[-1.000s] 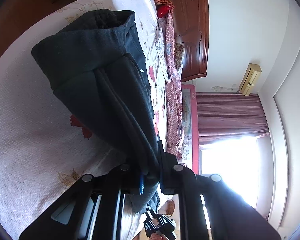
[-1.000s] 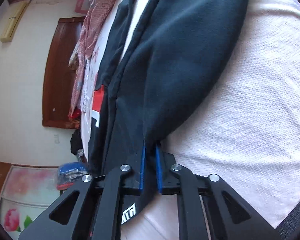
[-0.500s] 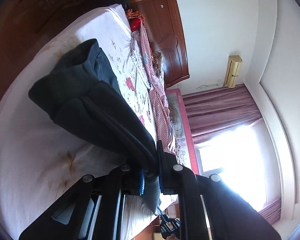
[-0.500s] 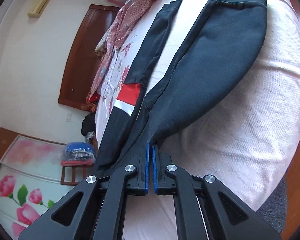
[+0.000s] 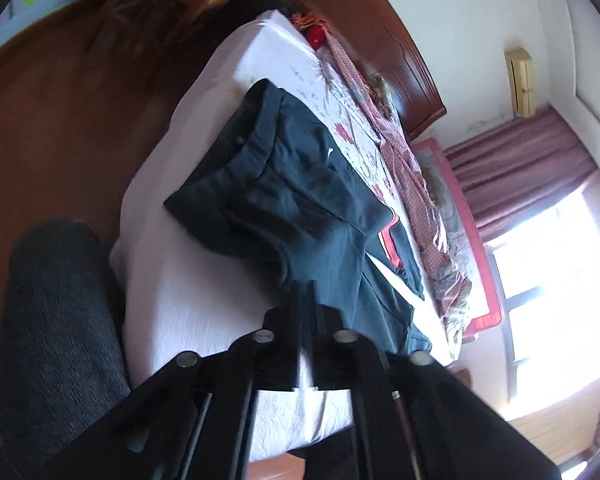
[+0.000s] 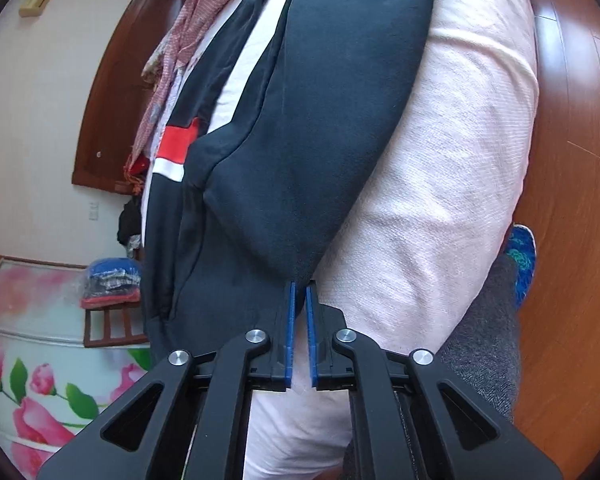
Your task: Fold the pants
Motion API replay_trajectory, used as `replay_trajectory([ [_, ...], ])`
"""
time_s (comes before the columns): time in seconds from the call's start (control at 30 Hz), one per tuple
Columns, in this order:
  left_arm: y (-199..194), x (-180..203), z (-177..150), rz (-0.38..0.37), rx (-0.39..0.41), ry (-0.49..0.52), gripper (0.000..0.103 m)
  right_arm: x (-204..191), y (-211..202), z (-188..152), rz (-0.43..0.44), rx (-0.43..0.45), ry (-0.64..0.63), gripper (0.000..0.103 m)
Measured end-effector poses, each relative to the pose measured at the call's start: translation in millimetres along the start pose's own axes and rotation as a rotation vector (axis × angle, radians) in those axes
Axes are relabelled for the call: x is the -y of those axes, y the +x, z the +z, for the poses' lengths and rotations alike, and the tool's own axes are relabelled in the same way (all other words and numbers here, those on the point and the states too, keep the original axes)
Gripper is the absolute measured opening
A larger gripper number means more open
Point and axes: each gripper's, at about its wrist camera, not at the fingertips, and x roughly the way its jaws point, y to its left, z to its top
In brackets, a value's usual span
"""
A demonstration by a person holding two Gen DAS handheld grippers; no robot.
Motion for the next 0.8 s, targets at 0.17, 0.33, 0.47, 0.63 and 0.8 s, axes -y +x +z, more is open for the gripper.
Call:
replay_trajectory([
  [0.17, 27, -2, 9, 0.013, -0.006, -0.074, 0.069, -26, 14, -19, 0.044, -0.073, -0.058, 0.009],
  [0.33, 75, -19, 4, -0.052, -0.087, -0.253, 0.077, -41, 13, -31, 0.094, -0.084, -0.081, 0.009],
  [0.47, 98, -44, 16, -0.052, -0.031, -0.391, 0.078, -54, 16, -37, 0.095, -0.089, -0.11, 0.009],
  [0.63, 102, -45, 34, 0.013, 0.094, -0.346, 0.013, -55, 32, -42, 0.043, -0.11, -0.142, 0.009],
  [0.8, 64, -30, 34, -0.008, 0.141, -0.314, 0.008, -43, 41, -39, 0.01, -0.103, -0.113, 0.009],
])
